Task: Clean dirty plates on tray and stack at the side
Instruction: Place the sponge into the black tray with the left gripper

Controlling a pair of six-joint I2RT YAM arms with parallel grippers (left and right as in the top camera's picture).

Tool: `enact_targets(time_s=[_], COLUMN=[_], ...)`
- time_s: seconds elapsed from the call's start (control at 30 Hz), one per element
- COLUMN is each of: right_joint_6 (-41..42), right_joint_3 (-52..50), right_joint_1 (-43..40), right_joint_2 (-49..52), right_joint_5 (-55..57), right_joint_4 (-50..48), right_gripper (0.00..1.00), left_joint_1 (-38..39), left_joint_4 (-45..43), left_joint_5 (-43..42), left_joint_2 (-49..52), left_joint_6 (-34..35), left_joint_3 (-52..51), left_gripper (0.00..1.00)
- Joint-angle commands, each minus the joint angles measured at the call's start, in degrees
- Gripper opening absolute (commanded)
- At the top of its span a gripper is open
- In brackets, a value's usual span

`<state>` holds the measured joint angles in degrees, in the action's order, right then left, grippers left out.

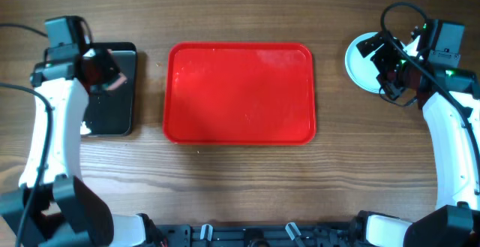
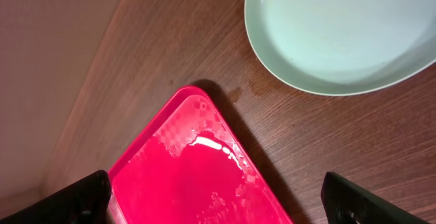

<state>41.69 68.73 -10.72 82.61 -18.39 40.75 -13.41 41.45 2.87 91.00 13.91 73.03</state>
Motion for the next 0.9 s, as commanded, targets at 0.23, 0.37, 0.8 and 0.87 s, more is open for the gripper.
enact_targets(time_s=[0.23,0.37,0.8,0.87], right_joint_6=[-1.0,-13.1,-19.2,-19.2], right_joint_3=[0.2,0.4,0.1,0.2], right_joint_1=[-0.1,-0.1,10.0,10.0], right_joint_2=[0.5,0.2,-32.2,-33.5], right_joint_5=[-4.0,-21.0,0.9,0.8], right_joint_4=[0.9,0.8,32.3,37.0], right_gripper=[1.0,0.99,1.0,1.0], left_joint_1=[-8.0,-8.0,-8.0,-8.0], left_joint_4=[-5.0,1.3,17.5,17.5], left_joint_5=[-3.1,-8.2,-11.6,-11.6], left_joint_2=[13.4,7.0,-12.2,-12.2], left_joint_6=[-1.5,-0.6,1.9,1.9], left_joint_3=[0.1,2.9,4.8,4.8], left_gripper=[0.64,0.55,1.0,1.0])
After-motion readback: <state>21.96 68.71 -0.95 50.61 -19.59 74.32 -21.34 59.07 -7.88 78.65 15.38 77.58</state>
